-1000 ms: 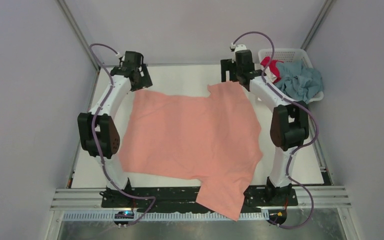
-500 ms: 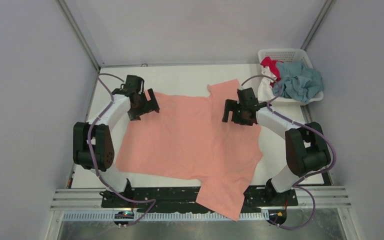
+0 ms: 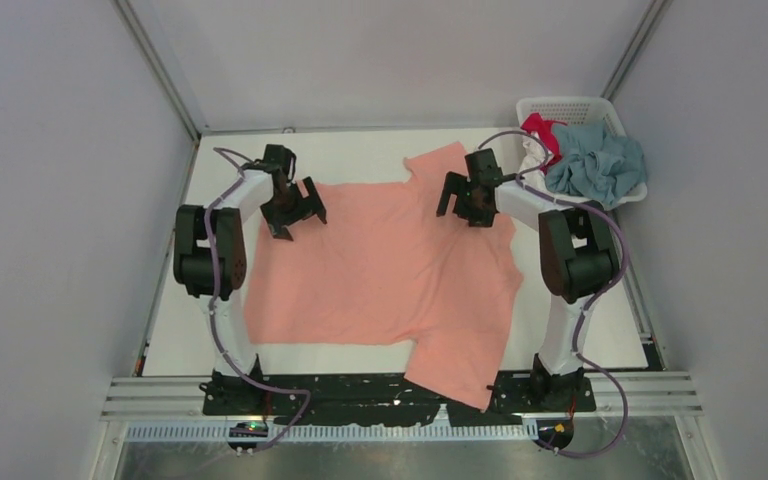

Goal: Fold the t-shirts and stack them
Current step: Flatten out the tshirt, then grab the side of the flattened tshirt closest away from the robot with both arms

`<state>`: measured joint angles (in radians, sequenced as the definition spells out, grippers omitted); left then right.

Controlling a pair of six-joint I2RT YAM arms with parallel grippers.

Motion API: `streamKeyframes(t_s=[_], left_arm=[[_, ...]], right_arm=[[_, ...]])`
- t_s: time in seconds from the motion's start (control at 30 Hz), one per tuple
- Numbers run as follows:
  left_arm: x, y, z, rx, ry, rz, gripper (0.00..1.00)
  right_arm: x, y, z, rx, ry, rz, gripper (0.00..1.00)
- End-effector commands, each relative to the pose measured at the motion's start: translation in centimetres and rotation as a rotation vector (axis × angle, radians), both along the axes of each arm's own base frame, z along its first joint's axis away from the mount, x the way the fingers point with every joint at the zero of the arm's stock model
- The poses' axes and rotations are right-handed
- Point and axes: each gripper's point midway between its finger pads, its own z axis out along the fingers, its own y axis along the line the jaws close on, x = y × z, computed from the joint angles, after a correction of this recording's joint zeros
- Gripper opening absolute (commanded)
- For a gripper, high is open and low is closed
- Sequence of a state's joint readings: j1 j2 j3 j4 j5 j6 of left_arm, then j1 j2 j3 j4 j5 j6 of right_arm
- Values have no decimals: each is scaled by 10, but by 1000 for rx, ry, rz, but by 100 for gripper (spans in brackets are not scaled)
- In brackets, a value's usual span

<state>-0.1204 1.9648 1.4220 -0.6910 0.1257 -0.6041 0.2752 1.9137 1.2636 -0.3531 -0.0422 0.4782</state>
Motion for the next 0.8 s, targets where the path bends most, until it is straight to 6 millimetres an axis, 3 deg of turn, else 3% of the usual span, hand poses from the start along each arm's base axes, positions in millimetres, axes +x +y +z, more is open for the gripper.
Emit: streamKeyframes(t_s=[0.0,0.03,0.2,0.33,0.4,0.43,0.47,0.5,0.53,0.57,0.6,0.63,0.67,0.7,0.77], left_arm=[[26,-1,11,-32,13,30,99],[35,-3,11,-42,10,25,99],[71,7,10,-48,31,46,100],[94,22,42,-35,-57,55,100],[88,22,69,-36,-125,47,100],[83,22,71,-40,-144,48,100],[72,22,86,-46,-188,52,99],[61,23,95,-49,-218,60,100],[45,25,94,-45,-222,74,100],[27,28,94,-36,-225,91,100],[7,32,92,-22,-220,115,100],[-15,37,85,-6,-199,144,100],[-37,41,78,8,-179,181,100],[-62,44,67,19,-141,212,100],[-113,53,42,55,-65,278,100]], right_arm=[[33,-4,-18,18,33,-41,95],[37,-3,-22,22,41,-38,95],[79,8,0,45,-41,-10,95],[95,13,32,50,-107,28,95],[92,16,68,57,-173,59,95],[84,18,72,49,-176,72,95],[78,17,97,41,-227,88,95],[64,16,90,18,-210,98,95],[58,12,115,-3,-275,100,95],[38,12,101,-26,-243,113,95],[30,9,123,-47,-305,111,95],[6,2,96,-74,-246,113,95],[-1,1,115,-64,-296,108,95],[-19,-4,97,-64,-254,99,95],[-44,-10,88,-54,-235,84,95]])
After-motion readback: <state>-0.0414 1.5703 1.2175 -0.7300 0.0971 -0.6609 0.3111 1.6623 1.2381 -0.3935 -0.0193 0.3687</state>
